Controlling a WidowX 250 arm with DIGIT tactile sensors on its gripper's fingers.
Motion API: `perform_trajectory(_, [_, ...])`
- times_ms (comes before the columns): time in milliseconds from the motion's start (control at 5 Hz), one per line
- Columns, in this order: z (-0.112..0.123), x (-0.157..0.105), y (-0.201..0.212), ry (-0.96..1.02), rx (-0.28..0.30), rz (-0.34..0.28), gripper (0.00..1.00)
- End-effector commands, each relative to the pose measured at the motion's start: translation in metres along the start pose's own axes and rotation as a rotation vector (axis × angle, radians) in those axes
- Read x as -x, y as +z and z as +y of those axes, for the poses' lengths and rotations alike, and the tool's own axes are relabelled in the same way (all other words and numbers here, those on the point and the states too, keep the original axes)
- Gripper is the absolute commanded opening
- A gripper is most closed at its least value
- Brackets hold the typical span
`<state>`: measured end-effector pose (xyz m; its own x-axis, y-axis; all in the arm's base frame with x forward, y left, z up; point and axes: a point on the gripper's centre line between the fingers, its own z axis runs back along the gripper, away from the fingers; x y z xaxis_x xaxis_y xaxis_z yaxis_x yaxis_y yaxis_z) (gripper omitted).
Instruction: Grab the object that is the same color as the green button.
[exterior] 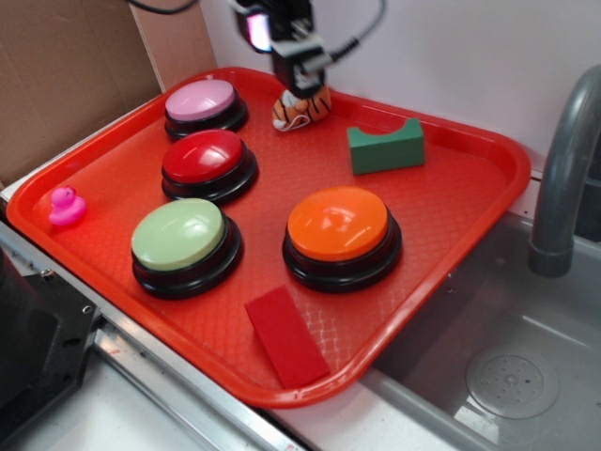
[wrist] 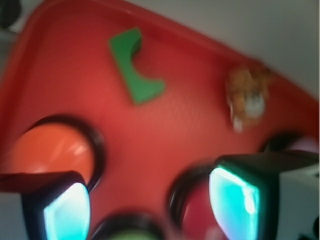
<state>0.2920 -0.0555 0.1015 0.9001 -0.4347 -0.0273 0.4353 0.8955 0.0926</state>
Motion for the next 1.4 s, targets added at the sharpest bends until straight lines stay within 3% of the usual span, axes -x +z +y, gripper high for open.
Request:
perform_trajectory(0, [0.005, -0.038, -0.04, -0.191, 0.001, -0.067, 1.0])
perform_trajectory(600, [-0.014, -0.041, -0.058, -0.304, 0.156, -0.08, 1.0])
perform_trajectory(800, [-0.01, -0.041, -0.065, -0.265, 0.124, -0.062, 1.0])
perform_trajectory(1000, [-0.005, -0.04, -0.075, -0.207, 0.127, -0.033, 0.31])
perform_trajectory(1200, [-0.011, -0.047, -0.073, -0.194, 0.133, -0.045, 0.0])
